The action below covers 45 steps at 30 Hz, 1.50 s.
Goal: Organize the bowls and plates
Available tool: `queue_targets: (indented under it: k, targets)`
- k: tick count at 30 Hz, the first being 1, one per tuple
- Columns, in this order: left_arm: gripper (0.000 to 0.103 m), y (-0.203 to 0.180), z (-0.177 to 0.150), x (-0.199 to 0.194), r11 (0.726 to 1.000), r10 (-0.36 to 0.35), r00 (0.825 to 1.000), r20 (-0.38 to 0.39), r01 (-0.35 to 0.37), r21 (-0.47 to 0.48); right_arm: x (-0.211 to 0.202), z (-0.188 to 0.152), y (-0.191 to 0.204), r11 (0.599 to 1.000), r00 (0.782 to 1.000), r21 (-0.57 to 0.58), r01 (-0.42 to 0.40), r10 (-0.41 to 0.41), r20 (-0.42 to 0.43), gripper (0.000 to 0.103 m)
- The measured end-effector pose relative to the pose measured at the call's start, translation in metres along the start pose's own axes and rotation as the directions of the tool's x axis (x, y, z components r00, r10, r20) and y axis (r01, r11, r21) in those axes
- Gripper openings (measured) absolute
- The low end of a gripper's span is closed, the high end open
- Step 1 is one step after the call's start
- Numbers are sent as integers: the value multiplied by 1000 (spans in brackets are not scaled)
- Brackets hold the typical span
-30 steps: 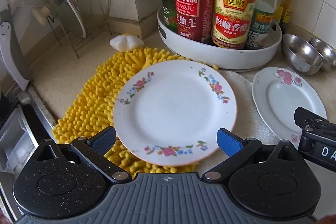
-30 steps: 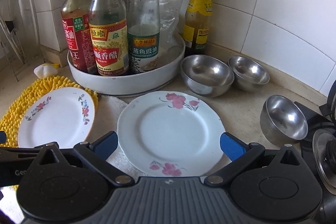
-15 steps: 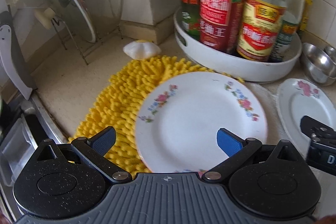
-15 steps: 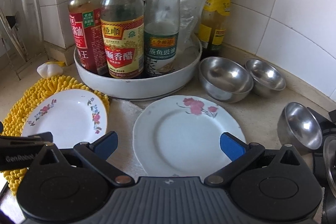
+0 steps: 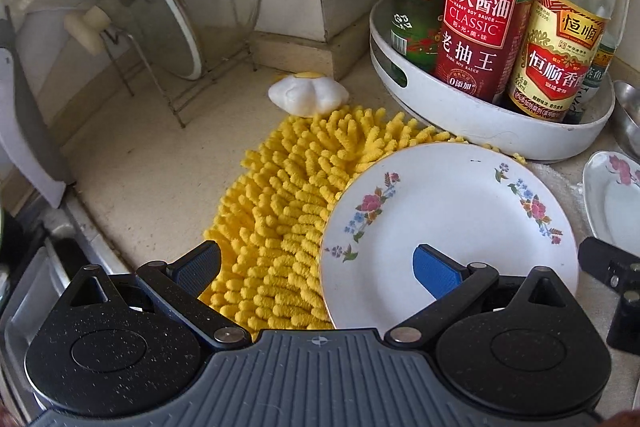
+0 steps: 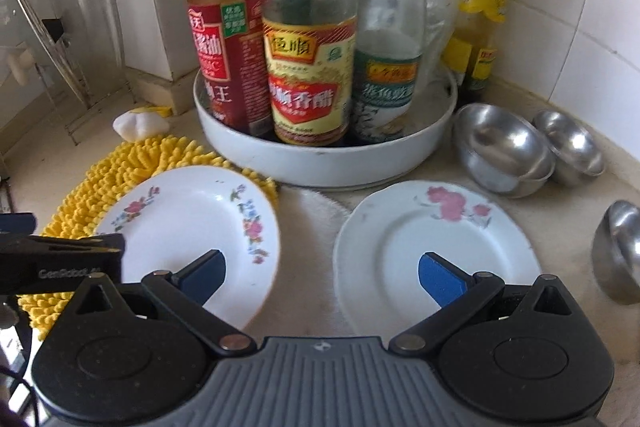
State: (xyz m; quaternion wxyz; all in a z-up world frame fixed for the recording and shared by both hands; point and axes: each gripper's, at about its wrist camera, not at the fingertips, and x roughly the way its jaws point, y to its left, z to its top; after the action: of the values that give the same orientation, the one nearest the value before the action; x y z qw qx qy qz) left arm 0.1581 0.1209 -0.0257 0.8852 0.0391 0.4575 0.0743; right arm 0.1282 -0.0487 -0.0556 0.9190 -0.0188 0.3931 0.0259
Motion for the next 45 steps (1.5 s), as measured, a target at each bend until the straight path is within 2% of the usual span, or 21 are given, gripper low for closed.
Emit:
queue_targets:
  k: [10,16,20,22,24,26,28,31,33,35,37,39,41,43,45]
  targets:
    - [102,-7,3,8,996,-58,998,-4,58,63,8,2,1,999,999,34,-4,5,-38,103]
    - [100,-6,2,12,995,-71,997,-5,71,69,5,-2,0,997,997,58,-52,55,-50,103]
    - [101,-23,-7,-5,979,-149,989,24,144,141,-1,-10,-6,996,996,66,-60,64,-68,103]
    - [100,-38,-12,-13,966,-192,981,30,184,182,-11,-17,-19,997,997,73,-34,40,-73,103]
    - [100,-55,-19,-21,942,-267,964,18,257,218,-23,-26,-36,997,997,82,1,5,-73,103]
    - [100,-73,-27,-31,919,-308,951,24,291,266,-42,-39,-61,993,997,111,38,-30,-67,103]
    - [100,-96,-38,-40,887,-359,933,9,338,316,-60,-53,-88,987,995,135,88,-80,-65,103]
    - [100,-137,-62,-50,814,-452,890,-61,439,380,-81,-75,-126,976,986,151,159,-148,-79,103]
    - [100,-166,-76,-54,781,-460,882,-100,456,428,-90,-90,-149,967,979,170,189,-173,-104,103]
    - [100,-183,-86,-53,769,-458,879,-133,467,437,-96,-107,-169,959,975,199,201,-177,-132,103]
    - [98,-195,-93,-51,771,-446,881,-159,469,432,-98,-122,-183,957,976,225,186,-153,-153,103]
    - [93,-203,-98,-46,776,-424,887,-186,461,430,-96,-136,-193,954,980,262,144,-101,-173,88]
    - [93,-205,-100,-45,780,-437,876,-203,481,400,-87,-147,-202,944,981,325,56,8,-193,76]
    - [95,-209,-101,-47,788,-438,876,-203,483,382,-80,-152,-208,930,981,368,4,67,-180,78]
    - [95,-212,-102,-47,799,-441,874,-206,486,354,-80,-153,-206,935,981,354,-11,79,-178,77]
